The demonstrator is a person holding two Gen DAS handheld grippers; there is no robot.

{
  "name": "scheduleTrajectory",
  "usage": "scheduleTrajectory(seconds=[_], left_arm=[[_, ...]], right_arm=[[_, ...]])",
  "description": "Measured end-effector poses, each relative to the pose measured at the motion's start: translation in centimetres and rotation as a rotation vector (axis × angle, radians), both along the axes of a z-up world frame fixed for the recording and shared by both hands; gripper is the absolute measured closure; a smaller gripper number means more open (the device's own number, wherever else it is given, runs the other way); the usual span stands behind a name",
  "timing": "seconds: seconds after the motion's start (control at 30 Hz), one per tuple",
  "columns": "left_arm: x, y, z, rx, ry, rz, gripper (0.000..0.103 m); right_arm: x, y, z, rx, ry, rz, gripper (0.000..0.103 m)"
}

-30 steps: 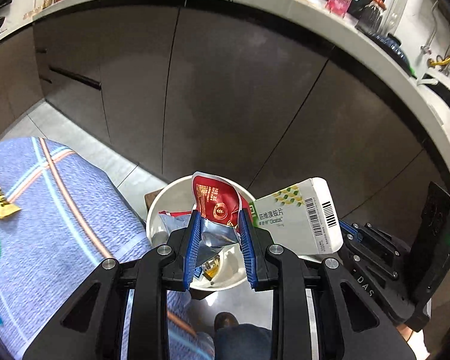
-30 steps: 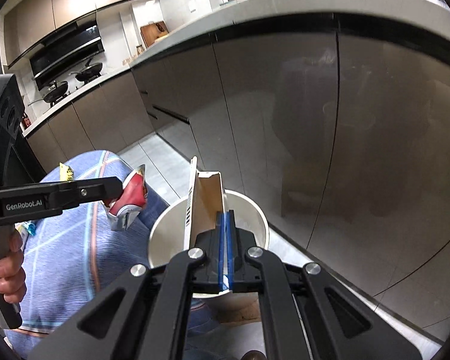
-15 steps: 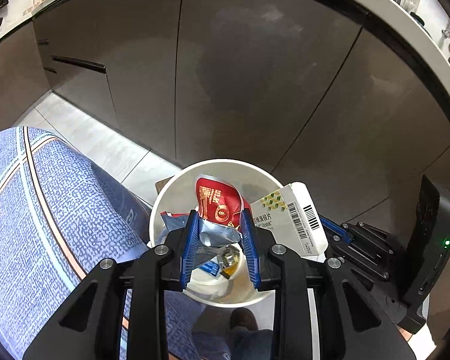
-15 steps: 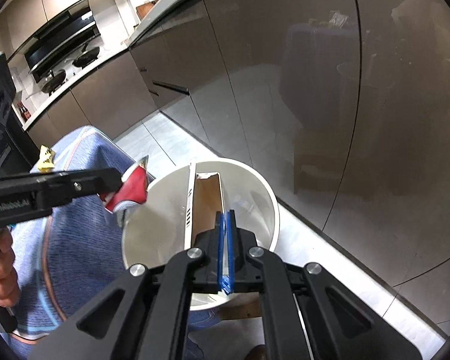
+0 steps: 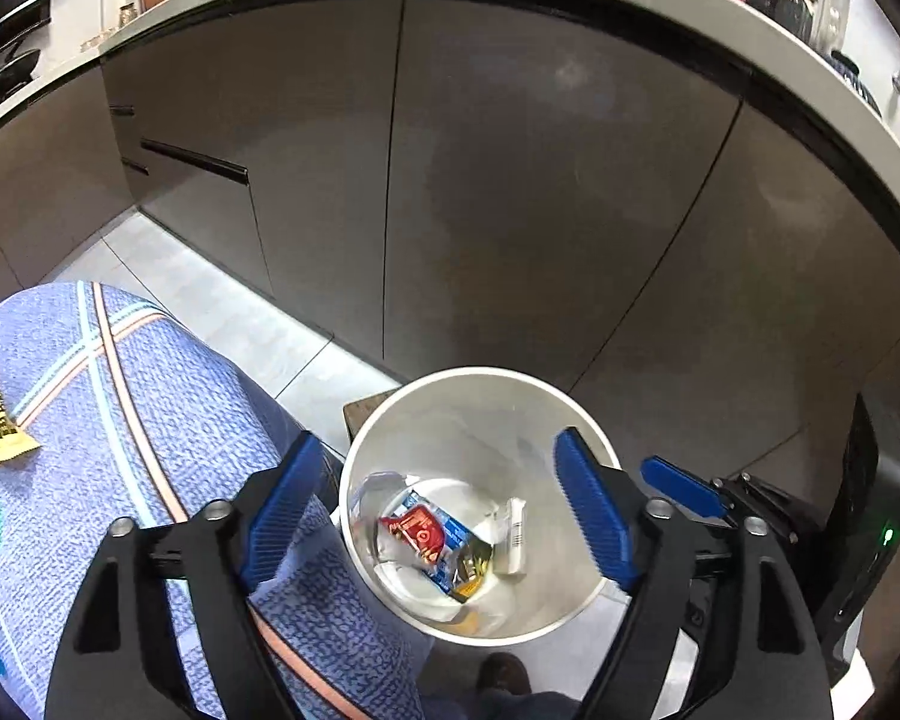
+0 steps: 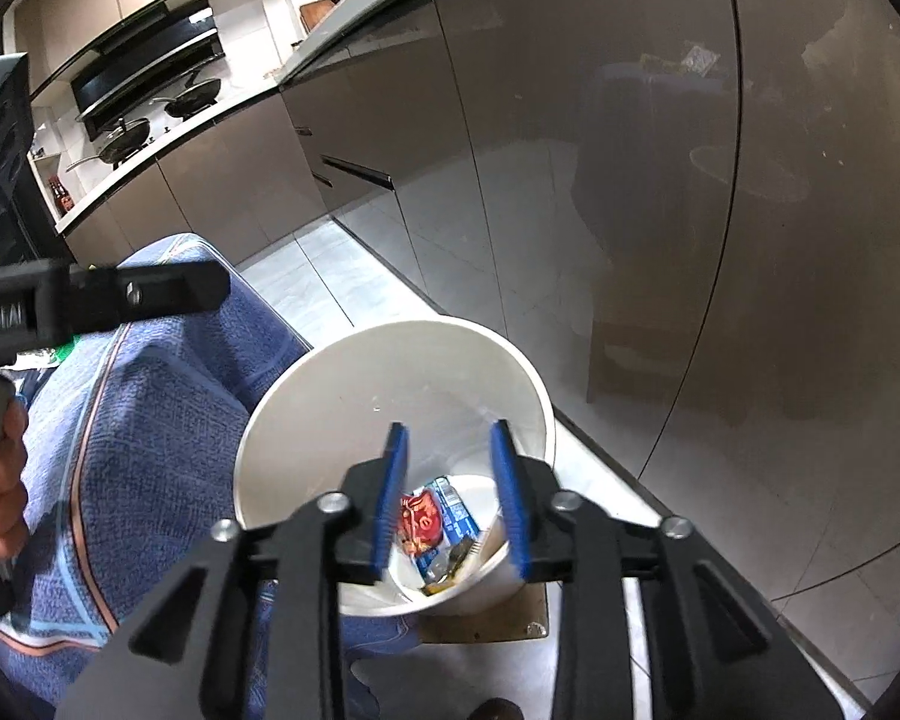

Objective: Collect trash
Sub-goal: 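Carry the red wrapper and medicine box to the bin and release them, then return to the table and grasp a white receipt with the right gripper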

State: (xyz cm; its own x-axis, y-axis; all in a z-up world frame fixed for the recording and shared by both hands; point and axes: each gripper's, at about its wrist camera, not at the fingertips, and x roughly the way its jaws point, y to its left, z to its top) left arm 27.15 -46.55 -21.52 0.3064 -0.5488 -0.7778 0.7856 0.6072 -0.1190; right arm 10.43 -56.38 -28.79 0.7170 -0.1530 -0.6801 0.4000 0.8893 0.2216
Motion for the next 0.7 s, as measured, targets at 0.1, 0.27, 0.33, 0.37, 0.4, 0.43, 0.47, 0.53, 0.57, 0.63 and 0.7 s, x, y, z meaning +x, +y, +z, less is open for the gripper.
scheduleTrajectory(seconds=[0.1, 0.27, 0.33, 0.37, 0.4, 0.43, 0.47, 0.53, 0.57, 0.63, 0.7], left_arm=[[-0.1, 0.8, 1.0, -0.027, -0.047, 0.043, 0.008], [-0.1, 2.1, 2.3, -0.042, -0.042, 0.083, 0.008], [-0.7, 2.8, 3.1, -0.052, -0.045, 0.103, 0.008], [-0.7, 3.3, 3.5, -0.057, -0.045, 0.119, 0.008], [-0.9, 3.6, 3.7, -0.062, -0.043, 0.129, 0.008], [-1.0, 4.1, 3.9, -0.068, -0.038, 0.137, 0.008], [-1.1, 4.5, 4.3, -0.071, -0.036, 0.145, 0.008], [-1.6, 5.7, 5.6, -0.084, -0.037, 0.159, 0.008], [-1.9, 6.6, 6.3, -0.092, -0.043, 0.17, 0.008], [-2.3, 8.3, 7.9, -0.111, -0.053, 0.186, 0.008], [-2.8, 10.3, 9.2, -0.133, -0.061, 0.213, 0.008]], right_arm=[[-0.5, 0.3, 0.5, -0.025, -0.013, 0.006, 0.039], [-1.0, 1.1, 1.6, -0.037, -0.03, 0.019, 0.003], [-1.1, 1.8, 2.4, -0.047, -0.044, 0.034, 0.003], [-1.2, 2.3, 3.0, -0.06, -0.046, 0.042, 0.003], [-1.2, 2.7, 3.5, -0.074, -0.048, 0.046, 0.003], [-1.2, 3.2, 4.2, -0.095, -0.049, 0.051, 0.003], [-1.1, 3.5, 4.7, -0.105, -0.051, 0.058, 0.003], [-1.1, 4.3, 5.9, -0.116, -0.058, 0.071, 0.003], [-1.2, 4.8, 6.7, -0.122, -0.065, 0.079, 0.003], [-1.6, 6.1, 8.3, -0.136, -0.084, 0.1, 0.003], [-1.9, 7.5, 9.9, -0.156, -0.109, 0.12, 0.003]])
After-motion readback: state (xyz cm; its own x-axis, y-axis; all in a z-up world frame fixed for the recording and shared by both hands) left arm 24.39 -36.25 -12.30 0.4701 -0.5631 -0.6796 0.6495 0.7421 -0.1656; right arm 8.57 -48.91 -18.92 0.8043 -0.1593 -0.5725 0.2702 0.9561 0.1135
